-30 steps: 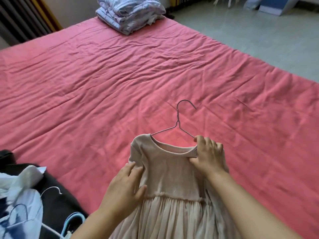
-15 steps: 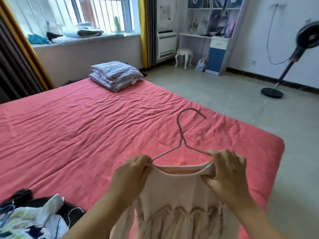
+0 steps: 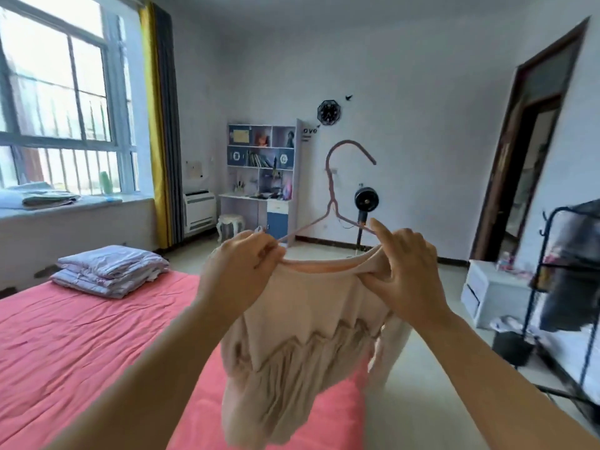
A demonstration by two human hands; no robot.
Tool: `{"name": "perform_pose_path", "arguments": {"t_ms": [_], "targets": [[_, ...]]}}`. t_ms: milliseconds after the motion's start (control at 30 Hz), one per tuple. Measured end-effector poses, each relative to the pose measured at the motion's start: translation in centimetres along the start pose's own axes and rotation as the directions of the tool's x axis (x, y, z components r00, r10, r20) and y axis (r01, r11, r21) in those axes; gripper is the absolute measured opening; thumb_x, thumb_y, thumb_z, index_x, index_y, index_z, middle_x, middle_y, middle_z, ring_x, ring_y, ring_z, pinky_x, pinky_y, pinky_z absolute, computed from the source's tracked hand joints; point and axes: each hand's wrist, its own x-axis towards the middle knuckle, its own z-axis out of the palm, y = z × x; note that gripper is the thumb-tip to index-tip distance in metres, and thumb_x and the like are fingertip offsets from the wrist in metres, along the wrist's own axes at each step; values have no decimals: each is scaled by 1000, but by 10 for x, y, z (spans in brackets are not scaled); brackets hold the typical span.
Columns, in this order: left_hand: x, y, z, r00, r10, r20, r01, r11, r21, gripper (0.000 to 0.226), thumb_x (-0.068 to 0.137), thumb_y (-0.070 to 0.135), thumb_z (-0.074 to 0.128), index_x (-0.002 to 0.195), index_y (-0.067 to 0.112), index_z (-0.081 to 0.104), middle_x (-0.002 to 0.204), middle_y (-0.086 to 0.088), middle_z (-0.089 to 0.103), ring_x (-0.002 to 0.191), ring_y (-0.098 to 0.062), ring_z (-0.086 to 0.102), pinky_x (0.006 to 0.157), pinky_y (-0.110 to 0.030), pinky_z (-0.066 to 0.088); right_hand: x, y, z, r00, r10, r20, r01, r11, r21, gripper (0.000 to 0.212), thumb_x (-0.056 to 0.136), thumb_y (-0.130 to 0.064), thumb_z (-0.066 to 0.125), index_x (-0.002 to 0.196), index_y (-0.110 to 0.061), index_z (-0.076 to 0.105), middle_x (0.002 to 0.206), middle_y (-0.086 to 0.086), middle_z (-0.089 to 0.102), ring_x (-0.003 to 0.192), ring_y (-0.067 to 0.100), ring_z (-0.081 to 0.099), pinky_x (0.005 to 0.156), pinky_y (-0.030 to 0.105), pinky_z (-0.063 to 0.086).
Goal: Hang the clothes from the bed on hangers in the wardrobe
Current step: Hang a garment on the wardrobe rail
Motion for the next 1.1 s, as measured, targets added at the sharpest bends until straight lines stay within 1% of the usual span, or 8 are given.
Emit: {"name": "perform_pose_path", "arguments": {"t_ms": [167, 300, 433, 567, 667, 900, 1033, 1100], "targets": [[2, 77, -42, 981, 19, 191, -3, 996, -84, 25, 92, 38, 50, 74, 23, 58, 67, 6, 59, 63, -18, 55, 58, -32, 46, -16, -14, -74, 1000, -15, -4, 15, 999, 42, 79, 72, -56, 54, 141, -24, 31, 97, 1, 51, 91, 14, 42, 90, 46, 42], [-25, 120, -59, 981, -60, 184, 100, 972, -215, 20, 93, 27, 53, 79, 19, 65, 56, 9, 55, 56, -16, 52, 61, -31, 47, -50, -33, -120, 983, 80, 166, -79, 997, -15, 95, 66, -66, 51, 147, -32, 14, 126, 0, 45, 122, 22, 39, 105, 58, 27], [-75, 150, -62, 945, -170, 281, 267, 895, -356, 16, 91, 21, 59, 77, 17, 67, 48, 10, 51, 46, -9, 47, 55, -28, 46, -102, -76, -173, 955, 235, 183, -271, 940, 207, 84, 67, -63, 47, 141, -25, 35, 130, -15, 37, 125, 2, 29, 111, 39, 25], [-138, 175, -64, 895, -167, 414, 333, 866, -372, 17, 89, 23, 61, 73, 21, 66, 51, 6, 56, 47, -11, 50, 56, -32, 47, -162, -125, -230, 906, 355, 229, -419, 830, 368, 53, 76, -48, 59, 124, -25, 54, 115, -20, 49, 113, -3, 45, 97, 10, 32], [-191, 198, -73, 848, -170, 503, 380, 856, -350, 19, 89, 21, 62, 75, 11, 68, 52, 4, 58, 46, -10, 49, 53, -30, 45, -218, -153, -275, 856, 441, 269, -515, 772, 373, 35, 83, -26, 69, 116, -29, 56, 107, -23, 54, 103, -9, 50, 88, 3, 37], [-297, 278, -132, 497, 127, 858, 590, 676, -442, 24, 93, 6, 53, 72, 11, 64, 49, 2, 57, 37, -6, 45, 41, -16, 36, -316, -217, -365, 595, 665, 451, -804, 505, 315, 28, 90, -27, 59, 117, -33, 52, 89, -6, 67, 80, -2, 61, 68, 11, 47], [-337, 314, -152, 256, 394, 883, 608, 645, -464, 21, 95, 1, 46, 90, 9, 64, 64, -4, 66, 48, -12, 58, 48, -20, 46, -354, -242, -403, 442, 820, 362, -882, 324, 343, 10, 93, -31, 54, 98, -24, 60, 79, 3, 72, 73, 16, 68, 78, 39, 55], [-348, 329, -155, 219, 488, 845, 558, 647, -519, 21, 95, 0, 46, 93, 10, 65, 70, -6, 68, 55, -16, 61, 55, -23, 49, -369, -248, -421, 372, 885, 279, -887, 249, 389, 12, 94, -24, 54, 87, -18, 62, 72, 3, 72, 68, 16, 68, 74, 41, 56]]}}
